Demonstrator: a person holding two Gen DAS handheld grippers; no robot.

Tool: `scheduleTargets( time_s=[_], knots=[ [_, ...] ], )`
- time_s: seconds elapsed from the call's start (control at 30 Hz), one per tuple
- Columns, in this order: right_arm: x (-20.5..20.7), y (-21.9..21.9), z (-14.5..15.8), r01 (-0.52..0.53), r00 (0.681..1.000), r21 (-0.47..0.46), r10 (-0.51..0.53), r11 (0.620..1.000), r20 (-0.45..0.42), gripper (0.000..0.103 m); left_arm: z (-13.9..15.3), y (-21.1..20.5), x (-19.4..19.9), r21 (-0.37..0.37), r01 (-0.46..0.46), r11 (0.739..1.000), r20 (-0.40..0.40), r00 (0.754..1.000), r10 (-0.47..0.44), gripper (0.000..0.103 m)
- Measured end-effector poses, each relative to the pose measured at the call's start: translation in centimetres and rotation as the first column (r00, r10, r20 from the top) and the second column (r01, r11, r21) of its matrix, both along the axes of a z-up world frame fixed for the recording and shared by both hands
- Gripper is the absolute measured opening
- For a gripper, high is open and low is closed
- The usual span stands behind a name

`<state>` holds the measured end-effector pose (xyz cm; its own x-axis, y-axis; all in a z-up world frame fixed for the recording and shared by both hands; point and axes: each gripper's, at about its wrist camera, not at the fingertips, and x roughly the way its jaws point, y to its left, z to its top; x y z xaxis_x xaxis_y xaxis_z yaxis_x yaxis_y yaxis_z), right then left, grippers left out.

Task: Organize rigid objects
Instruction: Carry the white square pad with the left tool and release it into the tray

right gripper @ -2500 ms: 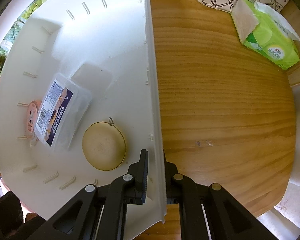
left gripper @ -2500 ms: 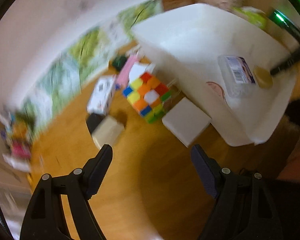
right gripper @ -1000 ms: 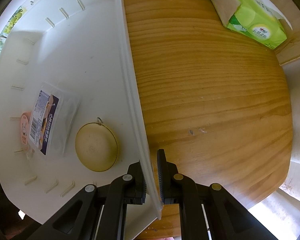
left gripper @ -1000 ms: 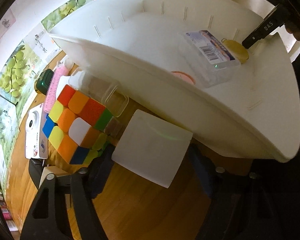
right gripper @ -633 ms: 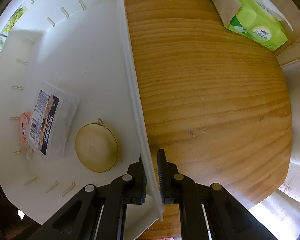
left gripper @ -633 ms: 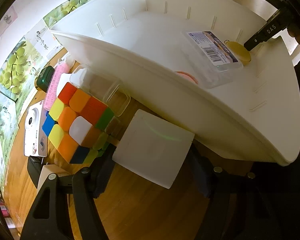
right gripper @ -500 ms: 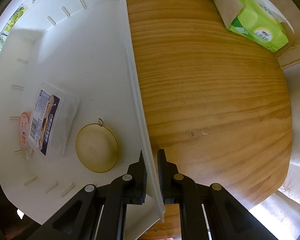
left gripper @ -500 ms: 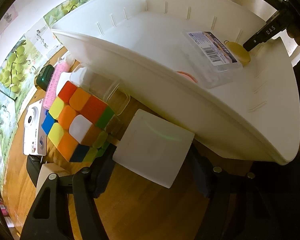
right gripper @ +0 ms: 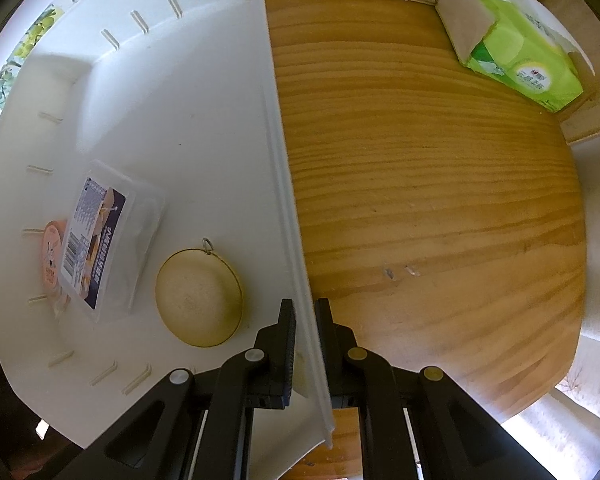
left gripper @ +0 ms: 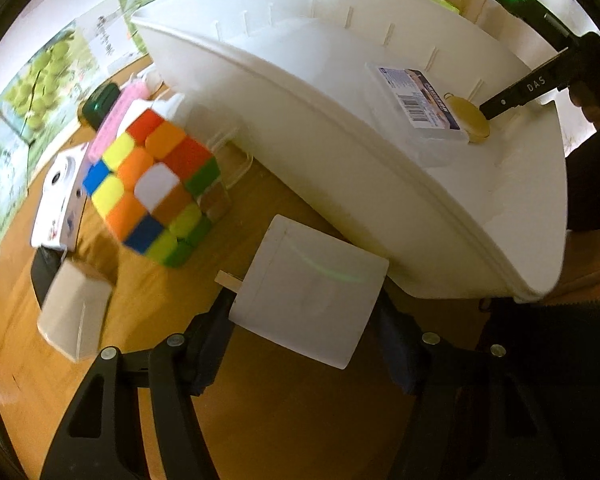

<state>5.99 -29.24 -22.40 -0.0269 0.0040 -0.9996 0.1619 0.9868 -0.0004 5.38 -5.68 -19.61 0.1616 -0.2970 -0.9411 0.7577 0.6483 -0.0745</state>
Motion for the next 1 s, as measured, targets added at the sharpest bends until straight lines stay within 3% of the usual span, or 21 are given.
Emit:
scheduleTargets(
  time_s=[0.23, 0.43, 0.87, 1.0],
  knots=[
    [-0.4, 0.3, 0.0, -0.017, 1.000, 0.005, 0.017, 1.000, 0.008, 0.011, 0.2, 1.8, -1.9, -0.036, -0.121, 0.992, -0.022, 0.992, 0.120, 0.069],
    [-0.5, 0.6, 0.0, -0.043, 0.999, 0.010, 0.043, 0.999, 0.015, 0.011, 1.3, 3.5, -3.5, -0.075, -0.236, 0.969, -0.023, 0.972, 0.235, 0.069],
    [-0.6, 1.7, 0.8, -0.101, 0.994, 0.020, 0.100, 0.995, 0.032, 0.011, 4.5, 5.4, -4.1, -0.159, -0.487, 0.859, 0.034, 0.867, 0.498, 0.069],
    [-0.7, 2.2, 1.2, -0.117, 0.993, 0.018, 0.116, 0.993, 0.035, 0.011, 5.6, 6.4, -3.8, -0.207, -0.554, 0.806, 0.050, 0.817, 0.575, 0.069]
  ],
)
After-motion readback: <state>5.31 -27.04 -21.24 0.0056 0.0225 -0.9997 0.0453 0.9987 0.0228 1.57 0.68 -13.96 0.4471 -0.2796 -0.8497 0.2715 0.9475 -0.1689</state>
